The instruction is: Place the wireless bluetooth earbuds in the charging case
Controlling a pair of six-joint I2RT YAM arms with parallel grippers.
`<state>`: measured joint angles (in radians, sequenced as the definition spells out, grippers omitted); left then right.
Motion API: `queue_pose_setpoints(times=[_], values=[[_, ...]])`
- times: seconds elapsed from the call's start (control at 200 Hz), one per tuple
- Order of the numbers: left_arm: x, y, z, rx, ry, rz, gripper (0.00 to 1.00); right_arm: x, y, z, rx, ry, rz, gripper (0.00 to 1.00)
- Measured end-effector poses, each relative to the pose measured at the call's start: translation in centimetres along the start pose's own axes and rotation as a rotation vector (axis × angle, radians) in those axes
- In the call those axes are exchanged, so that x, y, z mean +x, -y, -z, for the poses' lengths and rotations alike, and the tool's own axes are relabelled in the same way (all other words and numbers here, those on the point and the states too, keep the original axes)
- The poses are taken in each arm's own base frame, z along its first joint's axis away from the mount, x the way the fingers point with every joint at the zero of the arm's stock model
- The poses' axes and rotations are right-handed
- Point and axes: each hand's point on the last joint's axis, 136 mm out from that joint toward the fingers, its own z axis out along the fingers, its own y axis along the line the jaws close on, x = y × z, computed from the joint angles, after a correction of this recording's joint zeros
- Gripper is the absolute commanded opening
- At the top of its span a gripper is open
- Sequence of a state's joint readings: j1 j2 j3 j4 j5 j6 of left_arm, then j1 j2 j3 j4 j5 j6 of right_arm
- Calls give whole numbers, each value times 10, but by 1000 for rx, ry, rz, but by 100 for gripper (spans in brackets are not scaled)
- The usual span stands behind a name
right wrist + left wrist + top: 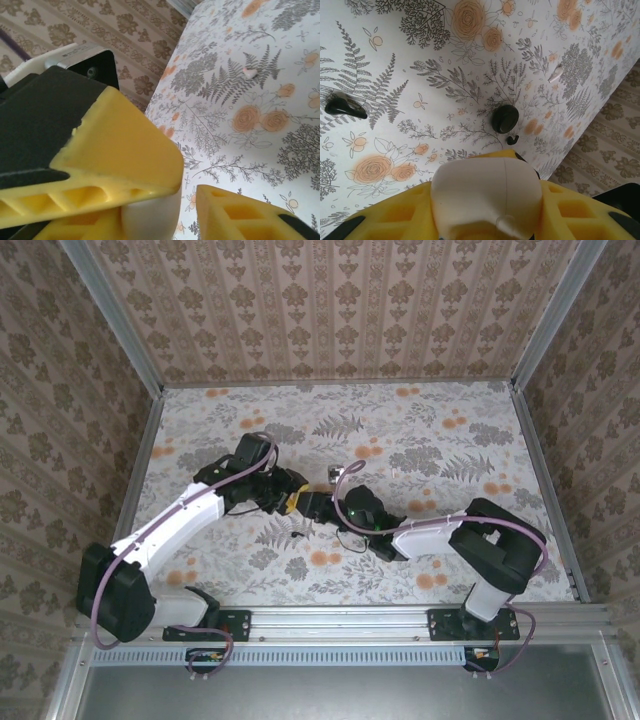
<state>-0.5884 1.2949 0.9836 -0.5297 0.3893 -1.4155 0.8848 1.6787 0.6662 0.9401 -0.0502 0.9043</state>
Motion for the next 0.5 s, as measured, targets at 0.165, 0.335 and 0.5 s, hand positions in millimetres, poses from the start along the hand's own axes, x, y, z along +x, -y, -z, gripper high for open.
queue_pose_setpoints(times=[0.165, 0.335, 0.5], values=[[-1, 3, 4, 17, 14, -24, 45, -3, -6, 0, -49, -6, -7, 22], [-1, 12, 13, 50, 9, -156, 70, -11, -4, 1, -66, -15, 3, 19], [-15, 35, 39, 141, 40, -322, 75, -38, 2, 20, -49, -46, 46, 18]])
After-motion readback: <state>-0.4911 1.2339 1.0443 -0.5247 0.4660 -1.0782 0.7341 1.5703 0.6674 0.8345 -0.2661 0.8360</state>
